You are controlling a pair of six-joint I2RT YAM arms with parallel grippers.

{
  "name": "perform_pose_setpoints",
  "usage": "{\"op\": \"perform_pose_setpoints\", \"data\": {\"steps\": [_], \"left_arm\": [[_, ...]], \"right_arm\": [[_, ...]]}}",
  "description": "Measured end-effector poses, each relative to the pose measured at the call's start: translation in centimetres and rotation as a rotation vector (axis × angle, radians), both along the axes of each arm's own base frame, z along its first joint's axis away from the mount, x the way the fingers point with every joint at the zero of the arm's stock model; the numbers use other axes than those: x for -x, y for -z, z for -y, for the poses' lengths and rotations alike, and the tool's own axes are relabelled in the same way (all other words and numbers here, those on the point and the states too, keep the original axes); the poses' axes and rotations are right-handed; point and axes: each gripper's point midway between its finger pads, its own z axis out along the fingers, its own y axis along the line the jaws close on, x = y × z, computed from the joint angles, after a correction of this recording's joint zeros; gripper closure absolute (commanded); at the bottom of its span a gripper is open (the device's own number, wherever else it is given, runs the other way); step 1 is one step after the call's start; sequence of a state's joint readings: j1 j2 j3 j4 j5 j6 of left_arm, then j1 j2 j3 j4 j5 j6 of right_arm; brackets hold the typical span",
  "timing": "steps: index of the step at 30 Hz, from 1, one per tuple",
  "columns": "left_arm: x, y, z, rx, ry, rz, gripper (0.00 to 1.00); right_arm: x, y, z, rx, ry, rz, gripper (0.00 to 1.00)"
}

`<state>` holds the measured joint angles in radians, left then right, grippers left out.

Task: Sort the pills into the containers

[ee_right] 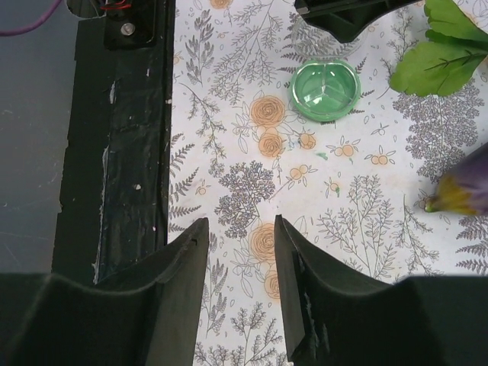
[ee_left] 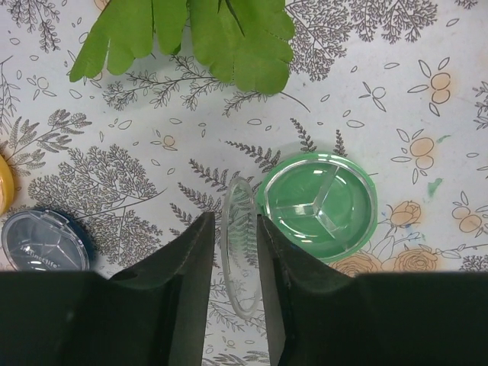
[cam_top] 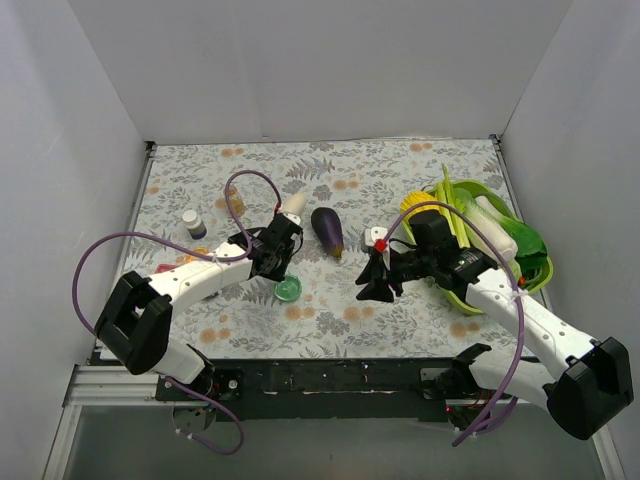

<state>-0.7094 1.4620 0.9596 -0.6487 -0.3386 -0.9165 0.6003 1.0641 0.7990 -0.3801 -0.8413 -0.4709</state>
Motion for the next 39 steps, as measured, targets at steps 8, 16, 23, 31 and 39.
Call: {"op": "perform_pose_setpoints", "data": {"steps": [8, 16, 23, 31, 39], "left_arm": [[-0.2, 0.1, -0.2, 0.005, -0.006, -0.007, 0.60], [0.2, -0.1, -0.1, 0.014, -0.018, -0.026, 0.50], [-0.1, -3.3, 1.3, 0.126, -0.033, -0.001, 0.13], [-2.0, -11.2, -0.2, 0.405, -0.161, 0.185, 0.02], [-5.8, -14.4, -7.0, 0.520, -0.363, 0.328, 0.02]], "right_arm": [[-0.1, 0.0, 0.4, 0.002, 0.008, -0.011, 0.52], [-0.2, -0.3, 0.6, -0.007, 0.013, -0.011, 0.50], [-0.4, -0.3, 1.0, 0.005, 0.018, 0.011, 0.13], [-4.4, -1.6, 2.6, 0.069, 0.202, 0.098, 0.02], [-7.4, -3.4, 3.1, 0.109, 0.263, 0.100, 0.07]]}}
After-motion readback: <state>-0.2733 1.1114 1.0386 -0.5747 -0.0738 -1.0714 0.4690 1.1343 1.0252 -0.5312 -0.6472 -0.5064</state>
